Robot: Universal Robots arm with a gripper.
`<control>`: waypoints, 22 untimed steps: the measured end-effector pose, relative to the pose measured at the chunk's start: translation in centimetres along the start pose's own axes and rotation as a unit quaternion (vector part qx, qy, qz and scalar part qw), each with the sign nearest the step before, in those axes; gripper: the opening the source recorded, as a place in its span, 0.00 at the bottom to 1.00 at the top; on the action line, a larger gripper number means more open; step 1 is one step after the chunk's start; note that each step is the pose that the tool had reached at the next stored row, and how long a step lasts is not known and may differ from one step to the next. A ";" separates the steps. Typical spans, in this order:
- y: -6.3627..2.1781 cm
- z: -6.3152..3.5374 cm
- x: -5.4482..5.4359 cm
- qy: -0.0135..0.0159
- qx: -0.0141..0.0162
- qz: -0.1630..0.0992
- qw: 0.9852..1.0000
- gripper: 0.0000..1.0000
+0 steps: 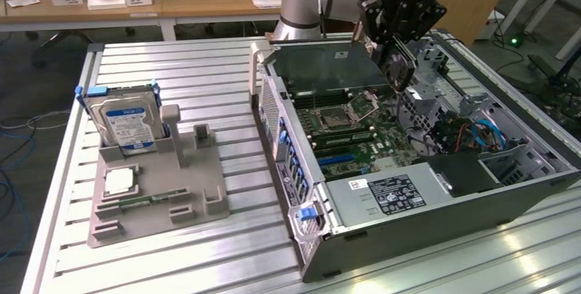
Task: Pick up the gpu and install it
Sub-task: 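Pick up the gpu and move the gpu toward the slot, then insert the gpu into the slot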
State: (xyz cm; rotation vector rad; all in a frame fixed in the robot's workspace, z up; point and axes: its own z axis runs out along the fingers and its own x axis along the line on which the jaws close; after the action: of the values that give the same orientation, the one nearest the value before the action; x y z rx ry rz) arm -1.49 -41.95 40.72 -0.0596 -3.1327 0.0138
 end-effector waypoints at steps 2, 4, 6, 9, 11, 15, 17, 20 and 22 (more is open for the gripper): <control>0.00 0.00 0.0 0.000 0.000 0.000 1.000 0.28; 0.00 0.00 0.0 0.000 0.000 -0.001 1.000 0.28; 0.00 0.00 0.0 0.000 0.000 -0.010 1.000 0.28; 0.00 0.00 0.0 0.000 0.000 -0.033 0.999 0.28; 0.00 0.00 0.0 0.000 0.000 -0.051 0.999 0.28; 0.00 0.01 0.0 -0.001 0.001 -0.087 0.996 0.28; 0.00 0.01 0.0 -0.001 0.001 -0.105 0.994 0.28; 0.00 0.01 0.0 -0.001 0.001 -0.132 0.991 0.28; 0.00 0.01 0.0 -0.001 0.001 -0.149 0.989 0.28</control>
State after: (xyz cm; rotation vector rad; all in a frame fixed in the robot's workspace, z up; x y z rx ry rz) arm -1.49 -41.95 40.71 0.4083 -3.1079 0.0156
